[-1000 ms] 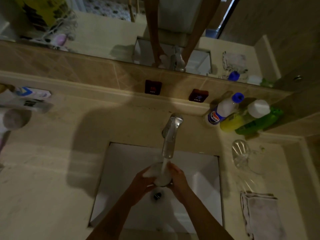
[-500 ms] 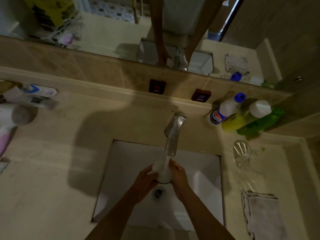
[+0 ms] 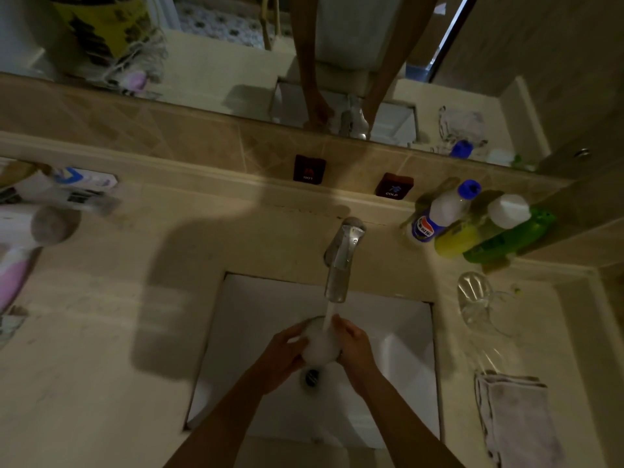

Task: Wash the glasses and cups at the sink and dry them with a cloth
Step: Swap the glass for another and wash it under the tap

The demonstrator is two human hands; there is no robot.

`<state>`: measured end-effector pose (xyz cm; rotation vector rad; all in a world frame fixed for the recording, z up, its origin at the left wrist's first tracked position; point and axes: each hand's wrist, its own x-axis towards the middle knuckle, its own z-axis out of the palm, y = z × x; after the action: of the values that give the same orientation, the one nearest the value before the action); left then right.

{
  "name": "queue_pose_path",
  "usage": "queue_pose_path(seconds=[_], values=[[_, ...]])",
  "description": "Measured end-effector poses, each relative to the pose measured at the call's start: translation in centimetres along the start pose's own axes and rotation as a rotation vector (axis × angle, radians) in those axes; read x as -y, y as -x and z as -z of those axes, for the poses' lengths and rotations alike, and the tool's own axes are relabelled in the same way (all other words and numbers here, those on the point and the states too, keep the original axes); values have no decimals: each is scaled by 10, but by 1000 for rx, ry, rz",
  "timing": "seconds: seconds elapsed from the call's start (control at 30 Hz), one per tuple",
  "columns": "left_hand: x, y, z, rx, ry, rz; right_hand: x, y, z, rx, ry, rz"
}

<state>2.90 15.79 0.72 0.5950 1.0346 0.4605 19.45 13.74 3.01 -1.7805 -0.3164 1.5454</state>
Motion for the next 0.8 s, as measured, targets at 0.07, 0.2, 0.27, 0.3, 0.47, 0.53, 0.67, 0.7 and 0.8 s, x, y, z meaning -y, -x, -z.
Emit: queue_pose_path(seconds=[0.07, 0.2, 0.27, 0.3, 0.47, 0.53, 0.67, 0.7, 0.8], values=[[4, -2, -3, -9, 30, -4, 1, 1, -6, -24, 1, 27], [8, 0, -3, 6, 17, 30, 0, 3, 4, 5, 35, 32], [5, -5, -4, 28, -3, 16, 2, 1, 6, 2, 6, 35], [4, -7, -6, 8, 8, 2, 4, -1, 3, -14, -6, 33], [8, -6, -7, -71, 90, -14, 6, -4, -5, 16, 3, 34], [4, -2, -8, -32, 83, -25, 9, -4, 5, 61, -5, 22], [-2, -3, -15, -73, 92, -40, 16, -10, -4, 49, 52, 26], [0, -3, -15, -94, 111, -38, 15, -10, -8, 50, 85, 19], [10, 3, -11, -98, 144, -11, 9, -3, -5, 88, 27, -20]])
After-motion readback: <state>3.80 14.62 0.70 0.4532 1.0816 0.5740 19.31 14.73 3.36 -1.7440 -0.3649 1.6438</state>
